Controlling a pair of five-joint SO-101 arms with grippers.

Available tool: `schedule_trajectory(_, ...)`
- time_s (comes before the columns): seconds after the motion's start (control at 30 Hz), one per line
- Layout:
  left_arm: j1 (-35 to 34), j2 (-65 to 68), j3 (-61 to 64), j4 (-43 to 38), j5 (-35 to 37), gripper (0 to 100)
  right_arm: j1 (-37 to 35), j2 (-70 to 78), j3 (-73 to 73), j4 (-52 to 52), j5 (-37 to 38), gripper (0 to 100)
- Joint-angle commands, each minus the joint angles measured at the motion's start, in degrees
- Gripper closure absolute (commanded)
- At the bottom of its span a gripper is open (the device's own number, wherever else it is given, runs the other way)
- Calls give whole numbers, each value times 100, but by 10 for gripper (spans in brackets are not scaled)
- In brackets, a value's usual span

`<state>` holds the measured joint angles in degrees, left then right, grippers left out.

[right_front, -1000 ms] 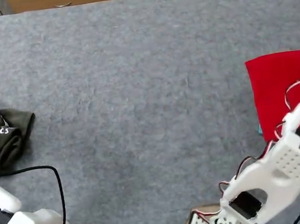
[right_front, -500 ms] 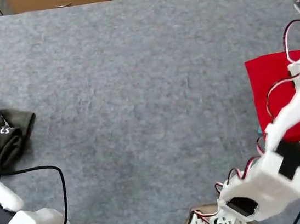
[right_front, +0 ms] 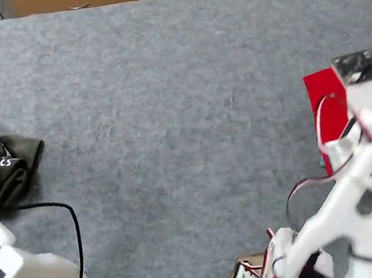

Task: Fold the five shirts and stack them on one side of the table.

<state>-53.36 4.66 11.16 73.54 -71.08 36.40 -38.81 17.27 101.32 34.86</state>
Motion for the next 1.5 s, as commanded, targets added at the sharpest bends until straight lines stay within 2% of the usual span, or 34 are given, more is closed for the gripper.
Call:
schedule_trajectory(0.0, 26, 268, -334, -97, -97, 773, -92, -673, 330, 79, -44, 974)
schedule_trajectory(0.07, 53, 479, -404, -97, -70, 807, -92, -927, 497, 79, -44, 974)
schedule_trajectory(0.2, 255, 760, -607, -79, -62, 994, -92, -1305, 699, 79, -44, 974)
schedule_trajectory(0.27, 290, 778, -721, -44, -35, 963, -84, -1455, 769, 88, -44, 974)
schedule_trajectory(0.3, 299, 725, -774, -44, 62, 980, -84, -1516, 813, 88, -44, 974)
schedule_trajectory(0.47, 527, 259, -1336, -53, 1160, 982, -66, -1798, 989, 88, -44, 975)
schedule_trajectory(0.6, 967, -303, -1873, -44, 2646, 982, -57, -2009, 1191, 88, -62, 975)
schedule_trajectory(0.7, 1512, -927, -2207, 35, 3710, 982, -48, -2211, 1358, 97, -70, 975)
schedule_trajectory(0.77, 2040, -1411, -2444, 378, 4202, 982, -48, -2369, 1464, 97, -70, 975)
schedule_trajectory(0.97, 4352, -2510, -2690, 1336, 5354, 982, -48, -2958, 1859, 97, -70, 975)
schedule_trajectory(1.1, 5978, -2941, -2734, 1626, 6022, 982, -48, -3363, 1965, 97, -53, 975)
schedule_trajectory(1.2, 6971, -3160, -2716, 1688, 6189, 982, -48, -3530, 1965, 97, -44, 975)
schedule_trajectory(1.3, 7402, -3327, -2681, 1908, 6145, 982, -66, -3556, 1974, 97, -44, 974)
schedule_trajectory(1.4, 7288, -3354, -2435, 2268, 5916, 964, -92, -3556, 1974, 88, -35, 974)
schedule_trajectory(1.47, 6945, -3354, -1996, 2391, 5653, 892, -92, -3547, 1974, 79, -35, 974)
